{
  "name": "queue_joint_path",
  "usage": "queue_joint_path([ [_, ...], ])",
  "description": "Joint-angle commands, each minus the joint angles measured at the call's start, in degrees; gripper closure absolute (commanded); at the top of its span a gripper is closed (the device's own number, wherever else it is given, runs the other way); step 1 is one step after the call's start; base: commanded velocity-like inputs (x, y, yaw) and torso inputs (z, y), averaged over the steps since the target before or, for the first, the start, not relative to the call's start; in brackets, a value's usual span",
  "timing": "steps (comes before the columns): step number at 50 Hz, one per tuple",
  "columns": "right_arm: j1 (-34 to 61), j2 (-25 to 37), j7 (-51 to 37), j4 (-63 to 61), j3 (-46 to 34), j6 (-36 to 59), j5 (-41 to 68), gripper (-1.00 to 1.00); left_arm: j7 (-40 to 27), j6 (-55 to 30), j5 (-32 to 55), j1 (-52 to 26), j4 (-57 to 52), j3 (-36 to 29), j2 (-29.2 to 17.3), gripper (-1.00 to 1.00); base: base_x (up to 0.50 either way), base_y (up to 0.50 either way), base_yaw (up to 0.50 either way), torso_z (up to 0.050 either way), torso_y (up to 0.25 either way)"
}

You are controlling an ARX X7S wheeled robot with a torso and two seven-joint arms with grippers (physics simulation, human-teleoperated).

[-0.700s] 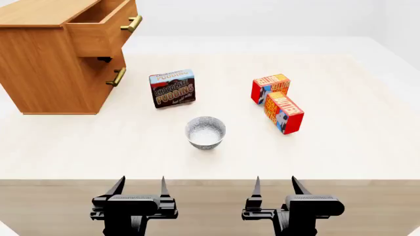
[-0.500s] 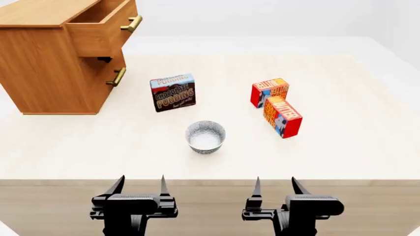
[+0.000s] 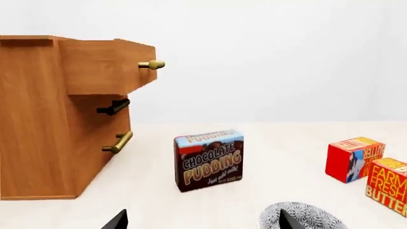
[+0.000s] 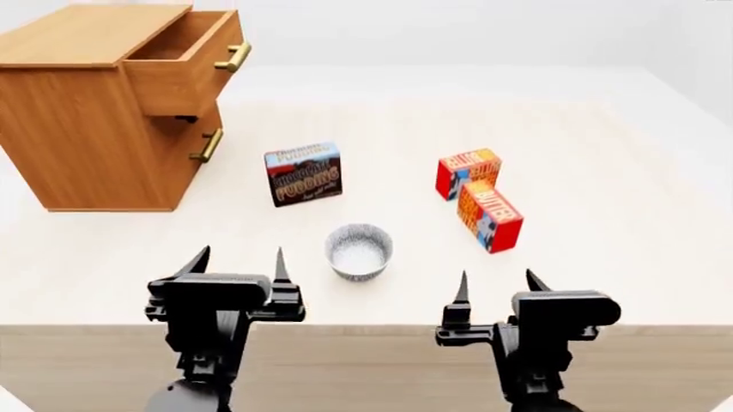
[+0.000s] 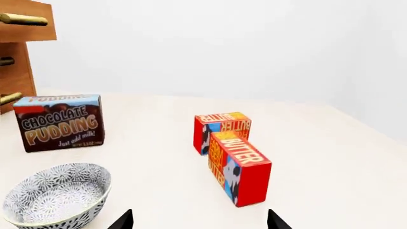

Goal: Put the bowl in the top drawer of the cabinet.

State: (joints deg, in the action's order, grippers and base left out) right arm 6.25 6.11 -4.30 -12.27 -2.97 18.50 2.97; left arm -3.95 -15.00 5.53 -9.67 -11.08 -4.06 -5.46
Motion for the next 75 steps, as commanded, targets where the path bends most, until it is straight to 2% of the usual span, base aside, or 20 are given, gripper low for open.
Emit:
queue_joint_path([
  [1, 9.1, 3.3, 0.3, -11.7, 0.9, 17.2, 2.1, -1.00, -0.2, -16.1, 2.5, -13.3, -5.8, -0.1, -2.3, -1.00, 0.00, 0.00, 0.00, 0.050, 0.000],
  [5, 17.0, 4.2, 1.1, -13.2, 2.0, 28.1, 4.3, -1.00, 0.7, -22.4, 4.0, -20.2, -5.2, 0.1, -3.1, -1.00, 0.00, 0.00, 0.00, 0.050, 0.000],
  [14, 31.7, 5.3, 1.8, -6.1, 0.9, 37.6, 5.1, -1.00, 5.8, -38.4, 10.7, -37.9, 1.5, 1.5, -4.1, -1.00, 0.00, 0.00, 0.00, 0.050, 0.000],
  [24, 41.6, 6.1, 2.8, -1.6, -1.4, 43.1, 5.3, -1.00, 4.4, -41.6, 8.5, -53.6, 12.3, -1.0, -4.0, -1.00, 0.00, 0.00, 0.00, 0.050, 0.000],
  [35, 42.6, 6.7, 3.5, -3.7, -2.3, 43.1, 5.9, -1.00, 1.7, -43.9, 4.1, -68.2, 20.6, -5.6, -4.7, -1.00, 0.08, 0.16, 0.00, 0.023, 0.001],
  [43, 41.8, 6.9, 3.7, -1.8, -2.4, 41.7, 6.0, -1.00, 1.3, -45.3, 2.7, -70.2, 20.0, -8.9, -5.1, -1.00, 0.35, 0.44, 0.00, 0.000, 0.000],
  [49, 41.4, 6.8, 3.6, -1.5, -2.5, 41.4, 6.2, -1.00, 0.8, -46.5, 2.9, -72.8, 21.8, -8.4, -4.3, -1.00, 0.46, 0.29, 0.00, 0.000, 0.000],
  [57, 41.1, 6.8, 3.8, -0.7, -2.0, 41.4, 6.8, -1.00, 1.1, -44.6, 3.4, -72.2, 24.6, -7.6, -4.7, -1.00, 0.50, 0.04, 0.00, 0.000, 0.000],
  [75, 39.9, 8.2, 4.7, -1.3, -2.4, 40.4, 7.6, -1.00, 1.6, -47.1, 4.7, -72.4, 25.2, -8.1, -4.4, -1.00, 0.50, 0.00, 0.00, 0.000, 0.001],
])
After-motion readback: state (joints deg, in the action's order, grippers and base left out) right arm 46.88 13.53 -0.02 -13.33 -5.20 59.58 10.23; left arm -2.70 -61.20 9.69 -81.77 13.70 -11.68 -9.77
